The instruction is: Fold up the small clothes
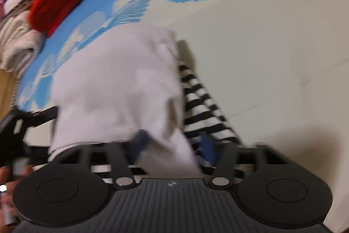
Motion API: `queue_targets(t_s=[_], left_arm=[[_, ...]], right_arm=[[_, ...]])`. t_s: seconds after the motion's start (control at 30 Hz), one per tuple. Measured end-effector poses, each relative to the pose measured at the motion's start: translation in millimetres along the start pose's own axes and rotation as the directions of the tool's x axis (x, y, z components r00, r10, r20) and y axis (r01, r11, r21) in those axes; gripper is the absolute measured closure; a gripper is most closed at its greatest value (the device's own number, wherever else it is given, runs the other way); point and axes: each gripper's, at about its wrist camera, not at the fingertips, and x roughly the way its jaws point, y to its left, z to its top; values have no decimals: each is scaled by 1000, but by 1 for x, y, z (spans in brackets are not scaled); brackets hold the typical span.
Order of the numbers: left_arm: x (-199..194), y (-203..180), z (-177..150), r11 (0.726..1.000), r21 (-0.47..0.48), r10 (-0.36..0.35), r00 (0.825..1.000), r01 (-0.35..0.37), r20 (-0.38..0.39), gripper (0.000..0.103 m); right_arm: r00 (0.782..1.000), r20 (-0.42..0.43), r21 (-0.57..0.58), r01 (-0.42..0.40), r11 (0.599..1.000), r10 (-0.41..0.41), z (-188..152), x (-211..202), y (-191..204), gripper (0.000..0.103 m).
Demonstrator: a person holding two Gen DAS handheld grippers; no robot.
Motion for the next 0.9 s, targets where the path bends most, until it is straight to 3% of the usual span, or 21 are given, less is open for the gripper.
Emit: queue_targets(t_s=[0.07, 0.13, 0.23, 0.33, 0.5, 0.57, 0.6, 0.63, 0.73, 0.8, 0.9], left_arm=[[5, -7, 2, 999, 42, 10, 1000, -11, 19, 20], [4, -13, 6, 997, 76, 19, 999, -23, 42, 46], [-12, -30, 14, 989, 148, -23, 996, 10, 91, 58], [-31, -49, 24, 969, 248, -35, 983, -12, 183, 58], [-55, -51, 56, 962, 267, -21, 954, -63, 300, 57], [-59, -45, 70, 964, 255, -12, 952, -69, 304, 52], [-60, -40, 78, 966, 244, 4, 954, -81, 300, 44], [-62, -34, 85, 969, 221, 42, 952, -113, 302, 40], [-74, -10, 97, 971, 152, 129, 941, -184, 314, 40], [-82, -2, 99, 966, 149, 168, 950, -212, 262, 40], [-91, -7, 87, 952, 235, 152, 970, -194, 188, 40]], right_arm=[[1000, 14, -28, -16, 999, 17, 1, -1, 6, 99], [999, 43, -67, -27, 997, 30, 3, -5, 12, 99], [996, 76, -55, -46, 997, 50, 10, -6, 15, 100], [990, 123, -54, -66, 996, 73, 19, -8, 23, 100], [954, 263, -47, -139, 989, 146, 39, -16, 43, 100], [935, 303, -52, -175, 983, 183, 47, -14, 51, 100], [931, 314, -68, -175, 982, 188, 49, -11, 59, 100], [931, 316, -84, -165, 983, 184, 51, -7, 66, 100], [945, 296, -123, -104, 987, 136, 55, 11, 83, 100], [958, 267, -125, -76, 989, 107, 59, 25, 88, 100], [966, 254, -165, -8, 986, 50, 60, 35, 100, 97]])
